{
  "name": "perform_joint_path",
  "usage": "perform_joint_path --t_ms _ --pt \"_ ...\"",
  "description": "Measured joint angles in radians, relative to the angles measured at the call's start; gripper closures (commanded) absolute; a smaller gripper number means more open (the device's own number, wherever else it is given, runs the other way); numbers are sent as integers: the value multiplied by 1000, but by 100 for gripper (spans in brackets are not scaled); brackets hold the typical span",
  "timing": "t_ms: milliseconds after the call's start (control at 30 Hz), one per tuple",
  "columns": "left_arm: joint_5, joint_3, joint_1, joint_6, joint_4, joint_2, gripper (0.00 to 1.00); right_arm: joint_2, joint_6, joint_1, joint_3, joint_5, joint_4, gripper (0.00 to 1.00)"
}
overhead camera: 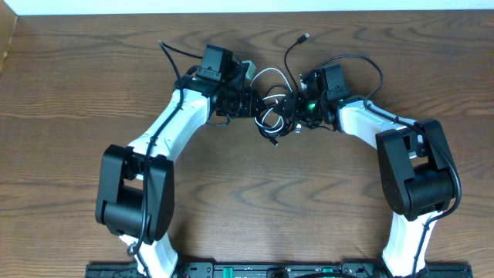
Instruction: Untangle cables
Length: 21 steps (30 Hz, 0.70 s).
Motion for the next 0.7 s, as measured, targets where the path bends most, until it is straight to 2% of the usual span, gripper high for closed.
perform_joint_path --t_ms 267,367,400,433,700 --pt "0 0 0 30 7 79 62 0 -6 0 0 0 0 47" --pt "-1 0 0 32 20 109 76 0 -7 0 0 0 0 47" --pt "-1 0 0 32 24 114 90 0 -7 0 0 0 0 48" --pt "-4 0 0 35 26 116 92 0 -7 0 0 0 0 48" --pt "-23 0 0 33 54 114 93 0 -8 0 0 5 -3 51"
